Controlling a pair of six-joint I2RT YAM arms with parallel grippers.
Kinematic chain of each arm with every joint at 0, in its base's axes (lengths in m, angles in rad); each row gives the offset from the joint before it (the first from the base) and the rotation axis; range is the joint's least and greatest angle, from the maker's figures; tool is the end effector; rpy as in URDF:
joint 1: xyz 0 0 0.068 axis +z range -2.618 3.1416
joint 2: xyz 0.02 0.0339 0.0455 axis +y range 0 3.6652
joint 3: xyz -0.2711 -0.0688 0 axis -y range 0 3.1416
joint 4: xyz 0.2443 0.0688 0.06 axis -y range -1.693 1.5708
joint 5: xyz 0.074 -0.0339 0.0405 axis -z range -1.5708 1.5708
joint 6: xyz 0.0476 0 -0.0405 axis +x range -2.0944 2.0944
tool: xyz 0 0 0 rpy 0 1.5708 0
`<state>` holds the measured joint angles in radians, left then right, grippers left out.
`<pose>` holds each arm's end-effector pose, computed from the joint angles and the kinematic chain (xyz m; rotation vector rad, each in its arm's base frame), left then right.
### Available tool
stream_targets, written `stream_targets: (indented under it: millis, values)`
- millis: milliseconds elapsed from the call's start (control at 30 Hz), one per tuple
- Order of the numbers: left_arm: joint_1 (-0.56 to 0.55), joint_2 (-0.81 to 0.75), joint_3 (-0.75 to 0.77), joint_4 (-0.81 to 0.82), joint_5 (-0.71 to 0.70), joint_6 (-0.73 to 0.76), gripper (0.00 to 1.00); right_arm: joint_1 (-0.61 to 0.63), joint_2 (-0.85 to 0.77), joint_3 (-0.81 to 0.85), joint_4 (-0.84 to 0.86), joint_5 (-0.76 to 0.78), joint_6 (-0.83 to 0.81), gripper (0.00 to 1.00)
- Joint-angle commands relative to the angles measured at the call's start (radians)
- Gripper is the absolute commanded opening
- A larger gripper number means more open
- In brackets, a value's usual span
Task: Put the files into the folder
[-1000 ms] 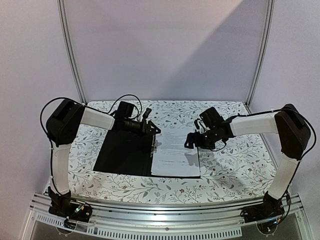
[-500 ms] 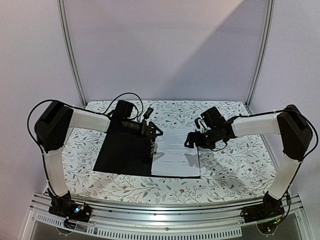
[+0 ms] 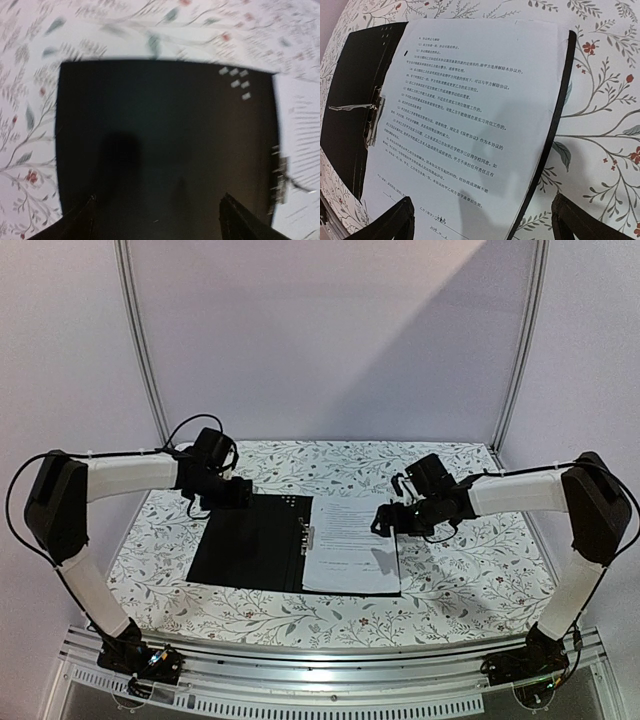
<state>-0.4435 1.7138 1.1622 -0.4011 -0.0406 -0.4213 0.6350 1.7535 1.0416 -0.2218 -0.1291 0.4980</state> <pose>0.3338 -0.1564 0.2058 0.0118 2.5483 -0.2940 0.2906 0.2218 0.1685 -0.2338 2.5963 0.6034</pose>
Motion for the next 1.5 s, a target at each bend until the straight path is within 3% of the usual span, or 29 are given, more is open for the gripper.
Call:
stream_targets:
  millis: [0, 133, 300, 600, 767, 1033, 1233, 1333, 1467]
  values:
    - [0.073, -0.018, -0.102, -0.163, -0.149, -0.024, 0.83, 0.005, -0.09, -0.069, 0.088, 0.098, -0.026, 0.95]
    - [0.101, -0.022, -0.147, -0.164, -0.157, -0.02, 0.84, 0.003, -0.163, -0.146, 0.155, 0.237, -0.016, 0.99]
    - [0.136, -0.027, -0.207, -0.143, -0.166, -0.014, 0.84, -0.007, -0.189, -0.178, 0.168, 0.222, -0.013, 0.99]
    - [0.149, -0.049, -0.303, -0.051, 0.018, -0.003, 0.81, -0.008, -0.208, -0.195, 0.227, 0.156, 0.01, 0.98]
    - [0.146, -0.083, -0.361, -0.006, 0.16, -0.023, 0.78, -0.008, -0.22, -0.184, 0.278, 0.093, -0.012, 0.91]
    - [0.077, -0.217, -0.483, 0.049, 0.254, -0.079, 0.75, -0.008, -0.156, -0.103, 0.233, -0.011, -0.022, 0.87]
    - [-0.064, -0.246, -0.525, 0.098, 0.313, -0.123, 0.73, -0.008, -0.056, 0.007, 0.176, -0.088, -0.007, 0.84]
    - [-0.115, -0.233, -0.473, 0.002, 0.246, -0.113, 0.72, -0.005, -0.008, 0.083, 0.133, -0.122, 0.003, 0.82]
    - [-0.124, -0.244, -0.292, -0.231, -0.094, -0.075, 0.73, 0.01, 0.061, 0.184, 0.041, -0.126, 0.006, 0.78]
